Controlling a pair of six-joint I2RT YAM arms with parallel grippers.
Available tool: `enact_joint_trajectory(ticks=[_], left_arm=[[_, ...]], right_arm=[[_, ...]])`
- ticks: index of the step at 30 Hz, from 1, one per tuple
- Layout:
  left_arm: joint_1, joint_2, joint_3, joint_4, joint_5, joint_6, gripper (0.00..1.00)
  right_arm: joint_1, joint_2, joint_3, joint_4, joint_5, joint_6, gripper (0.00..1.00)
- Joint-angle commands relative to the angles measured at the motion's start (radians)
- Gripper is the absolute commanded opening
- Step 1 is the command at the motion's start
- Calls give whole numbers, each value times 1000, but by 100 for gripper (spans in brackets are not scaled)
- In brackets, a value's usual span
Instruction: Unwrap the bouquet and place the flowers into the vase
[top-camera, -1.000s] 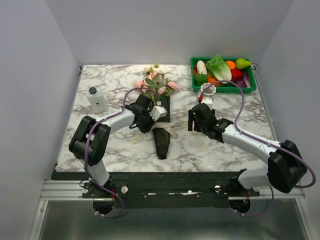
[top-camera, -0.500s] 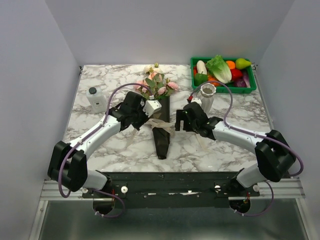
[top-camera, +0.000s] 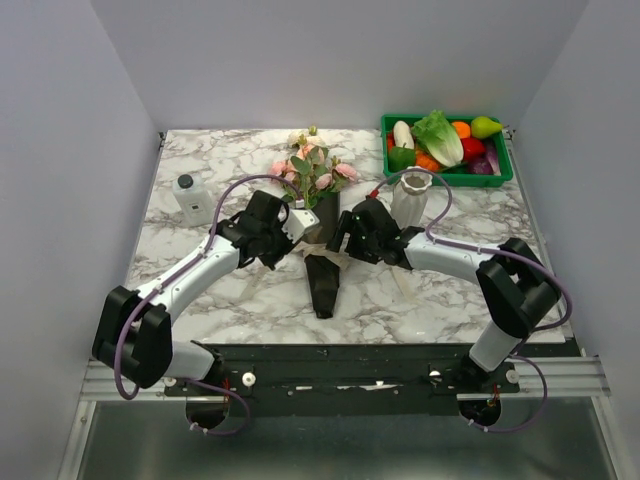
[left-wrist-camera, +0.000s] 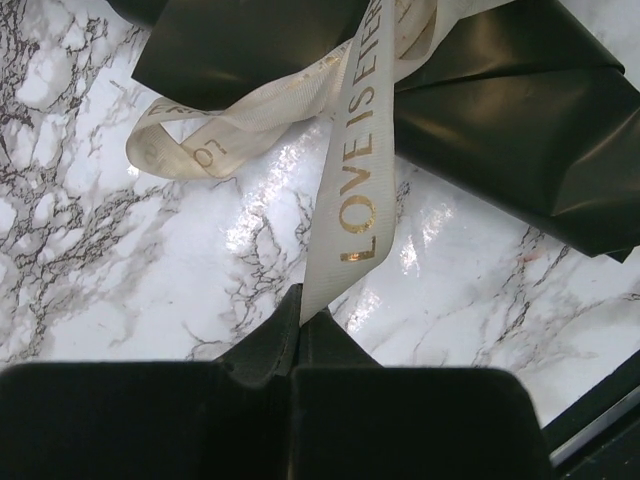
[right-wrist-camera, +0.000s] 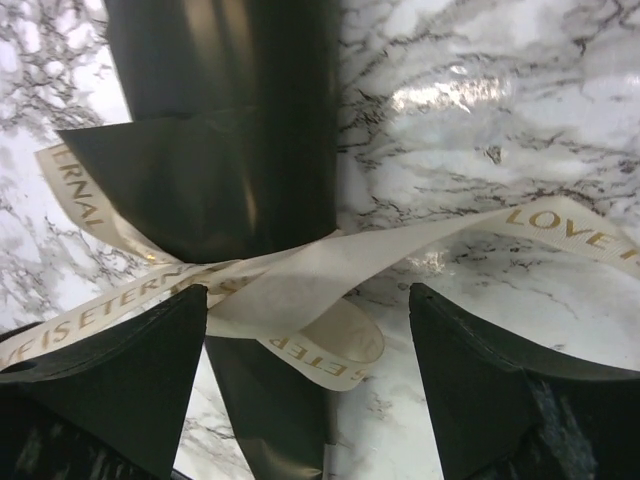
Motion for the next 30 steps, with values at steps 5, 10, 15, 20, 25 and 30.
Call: enact_joint_trajectory(ticks=[5,10,15,20,25,30], left_arm=[[3,-52,-23,-15,-31,-11,0],[3,-67,-34,-18,-28,-16,0],[3,-75,-47,-23,-23,-20,0],[3,-88,-60,-21,-28,-20,0],[3,-102,-69,-24,-32,-22,0],[3,-119,-66,-32,-37,-28,0]], right_arm=[[5,18,20,-65,37,147,83],[3,8,12,-79,126,180,78],[-4,17,12,-77,215,207,72],[-6,67,47,-73,227,207,66],[-6,87,41,-60,204,229,56],[-1,80,35,-44,200,227,39]])
